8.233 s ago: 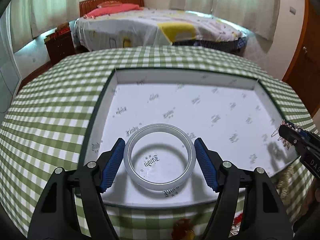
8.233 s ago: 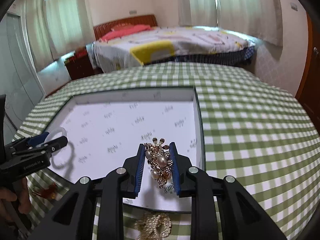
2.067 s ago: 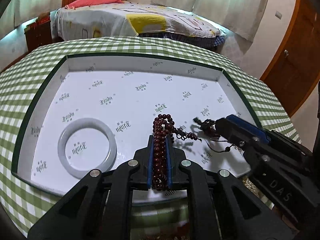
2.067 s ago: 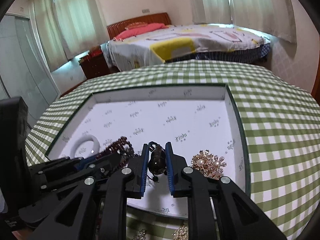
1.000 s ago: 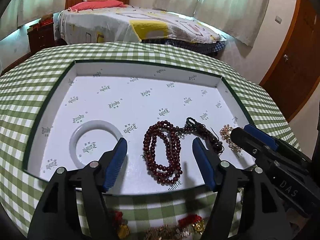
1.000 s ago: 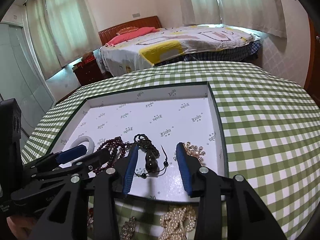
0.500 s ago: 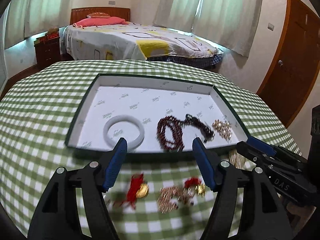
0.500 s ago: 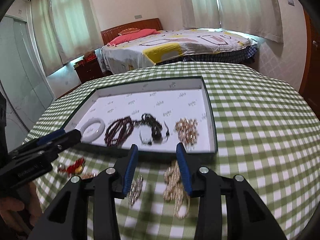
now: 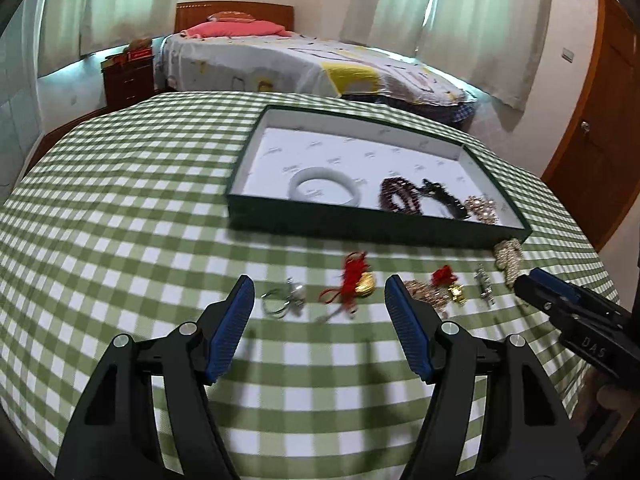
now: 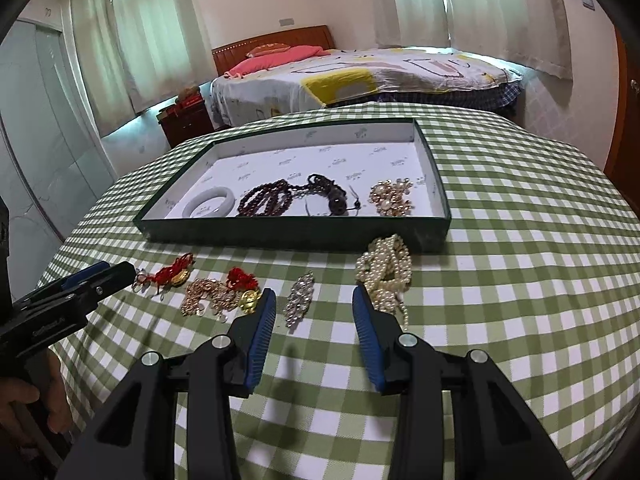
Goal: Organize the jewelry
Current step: 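Grasp the silver pearl ring with the left tool while the right tool grasps the silver brooch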
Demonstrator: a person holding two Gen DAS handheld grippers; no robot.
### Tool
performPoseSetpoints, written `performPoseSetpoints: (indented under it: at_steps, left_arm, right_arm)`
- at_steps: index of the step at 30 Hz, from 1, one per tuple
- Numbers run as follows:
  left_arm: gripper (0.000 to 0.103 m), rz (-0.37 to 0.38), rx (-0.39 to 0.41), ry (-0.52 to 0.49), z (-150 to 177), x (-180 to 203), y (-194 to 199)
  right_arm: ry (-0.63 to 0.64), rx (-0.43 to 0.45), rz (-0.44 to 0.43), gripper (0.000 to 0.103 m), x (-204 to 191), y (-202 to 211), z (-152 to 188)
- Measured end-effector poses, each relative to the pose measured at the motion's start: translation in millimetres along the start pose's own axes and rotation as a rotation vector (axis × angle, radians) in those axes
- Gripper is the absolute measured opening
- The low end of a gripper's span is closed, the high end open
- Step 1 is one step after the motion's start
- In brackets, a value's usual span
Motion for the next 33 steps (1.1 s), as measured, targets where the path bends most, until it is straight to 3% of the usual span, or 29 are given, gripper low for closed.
performPoseSetpoints:
  at_steps: [19,25,33]
  left_arm:
    - [0.047,-0.005,-0.08,0.038,13.1,-21.6,-24.5]
    - [0.029,0.01,-0.077,0.028,10.2,-21.4,-28.5]
    - [0.028,0.015,-0.073,0.026,10.8,-19.2,-28.6]
  right_arm:
    - [0.004,-0.032,0.0,0.04,-4.0,-8.9,12.7]
    - [0.001,-0.041,0.004,0.04,-2.9,-11.5,14.4]
    - [0.002,-0.046,0.002,0.04,-4.9,-14.7,15.5]
Point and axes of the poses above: each gripper's, at about its wrist camera, not at the fingertips, and y roughly against the way its jaws point, x to its right, z to its underside, the point moved 8 cm from there along -y, roughly the way its jaws point, and after that the axes turned 12 degrees about -y, right-handed, at the moved point
